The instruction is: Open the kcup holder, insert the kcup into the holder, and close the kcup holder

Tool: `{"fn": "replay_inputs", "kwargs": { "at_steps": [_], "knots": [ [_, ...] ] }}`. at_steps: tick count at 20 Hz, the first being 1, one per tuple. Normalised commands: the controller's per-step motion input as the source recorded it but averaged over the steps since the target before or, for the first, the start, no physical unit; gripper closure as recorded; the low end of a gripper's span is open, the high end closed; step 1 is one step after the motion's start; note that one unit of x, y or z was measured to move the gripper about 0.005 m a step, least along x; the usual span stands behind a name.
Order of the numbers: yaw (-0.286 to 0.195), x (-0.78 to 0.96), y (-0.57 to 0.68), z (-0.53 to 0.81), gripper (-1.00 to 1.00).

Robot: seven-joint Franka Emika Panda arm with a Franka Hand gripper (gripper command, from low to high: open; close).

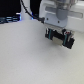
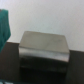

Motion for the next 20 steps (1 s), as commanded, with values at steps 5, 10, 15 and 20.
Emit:
{"fn": "replay_inputs", "kwargs": {
  "at_steps": [5,10,15,20],
  "knots": [
    [0.232,-0.02,0.26,-0.2,-1.0],
    [0.177,-0.27,0.37,-0.05,-1.0],
    [0.111,-0.35,0.54,0.0,-1.0],
    [0.085,-0.43,0.58,0.0,-1.0]
  ]
}}
